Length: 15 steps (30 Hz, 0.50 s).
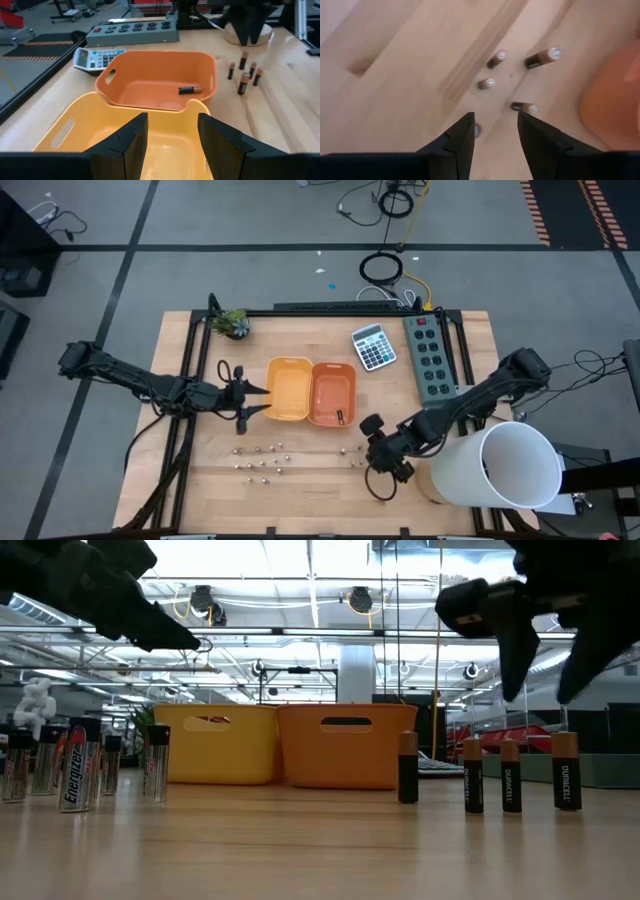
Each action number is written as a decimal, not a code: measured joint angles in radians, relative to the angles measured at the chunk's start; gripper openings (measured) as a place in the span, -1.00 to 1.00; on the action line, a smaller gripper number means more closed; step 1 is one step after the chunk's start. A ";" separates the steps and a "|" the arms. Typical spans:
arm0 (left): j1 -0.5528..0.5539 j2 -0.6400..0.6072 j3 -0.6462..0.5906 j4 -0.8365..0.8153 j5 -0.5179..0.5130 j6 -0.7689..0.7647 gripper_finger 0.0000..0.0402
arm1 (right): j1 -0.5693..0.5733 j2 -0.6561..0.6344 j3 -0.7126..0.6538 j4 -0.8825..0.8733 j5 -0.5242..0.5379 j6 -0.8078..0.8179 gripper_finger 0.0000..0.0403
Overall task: Sort batteries
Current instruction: Put the black battery into the orange bin
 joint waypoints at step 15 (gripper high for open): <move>0.000 0.000 0.000 -0.025 0.003 -0.025 -0.09 | 0.000 0.069 0.000 -0.017 -0.042 0.036 -0.30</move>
